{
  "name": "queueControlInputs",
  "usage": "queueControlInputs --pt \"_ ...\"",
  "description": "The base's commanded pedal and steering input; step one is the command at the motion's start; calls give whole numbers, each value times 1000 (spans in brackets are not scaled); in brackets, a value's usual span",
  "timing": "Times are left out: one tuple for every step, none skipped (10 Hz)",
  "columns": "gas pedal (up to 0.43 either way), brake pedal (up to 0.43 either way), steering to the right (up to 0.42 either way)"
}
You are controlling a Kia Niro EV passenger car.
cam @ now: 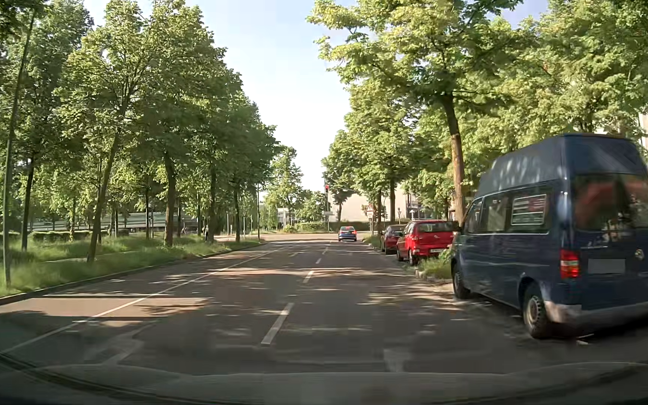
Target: Follow the waypoints while adhering to traffic rules and regulations
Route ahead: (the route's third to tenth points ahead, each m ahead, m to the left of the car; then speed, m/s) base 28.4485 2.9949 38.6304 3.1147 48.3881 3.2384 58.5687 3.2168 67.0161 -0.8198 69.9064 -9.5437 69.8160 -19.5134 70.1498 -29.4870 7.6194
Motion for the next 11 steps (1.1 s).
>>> queueControlInputs --pt "0 0 2" --pt "0 0 2" --pt "0 0 2" --pt "0 0 2" --pt "8 0 2" --pt "47 0 1" --pt "47 0 1" --pt "47 0 1" --pt "67 0 -1" --pt "79 0 -4" --pt "87 0 -5"
